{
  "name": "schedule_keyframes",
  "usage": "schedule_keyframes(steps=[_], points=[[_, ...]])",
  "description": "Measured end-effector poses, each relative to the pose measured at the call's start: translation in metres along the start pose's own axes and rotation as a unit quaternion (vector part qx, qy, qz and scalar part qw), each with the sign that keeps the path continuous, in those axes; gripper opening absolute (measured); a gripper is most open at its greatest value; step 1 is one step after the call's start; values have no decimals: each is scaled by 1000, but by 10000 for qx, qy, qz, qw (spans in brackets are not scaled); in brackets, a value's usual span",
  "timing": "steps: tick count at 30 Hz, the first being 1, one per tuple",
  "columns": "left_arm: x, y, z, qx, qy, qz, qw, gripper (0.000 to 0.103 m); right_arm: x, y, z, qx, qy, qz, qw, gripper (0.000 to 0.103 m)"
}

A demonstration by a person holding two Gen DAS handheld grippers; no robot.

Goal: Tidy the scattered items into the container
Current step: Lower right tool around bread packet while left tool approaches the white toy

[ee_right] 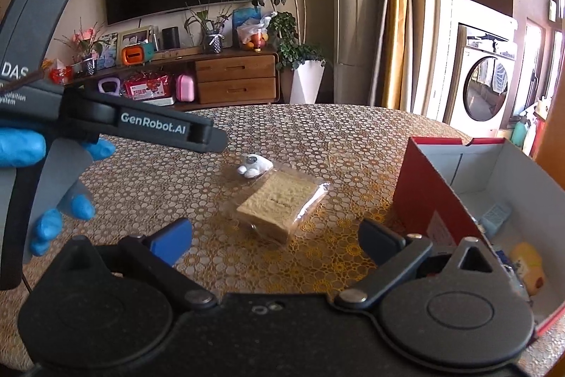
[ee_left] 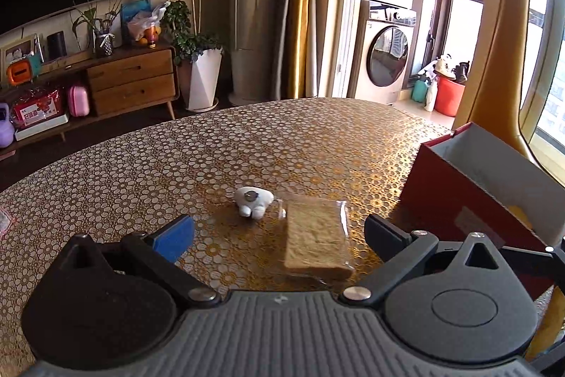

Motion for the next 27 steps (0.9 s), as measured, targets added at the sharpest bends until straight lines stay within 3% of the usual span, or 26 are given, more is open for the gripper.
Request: schedule_keyframes(steps=[9,22,27], points=[[-6,34,30,249,-200,31,9995,103,3,44,9,-11,3,162,9999,103],[-11,82,55,148,-484,155,9986,103,9,117,9,-464,380,371,9975,103],[-7,97,53,140,-327,163,9992,103,11,143,7,-595,503,497,9957,103]])
Point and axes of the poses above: each gripper's, at about its wrist camera, not at the fingertips, and y roughly the way its jaws point, z to its left, x to its top, the point moved 1 cm from there along y, roughly the way its jaws point, and after that the axes turned 14 degrees about y, right-handed, at the moved point
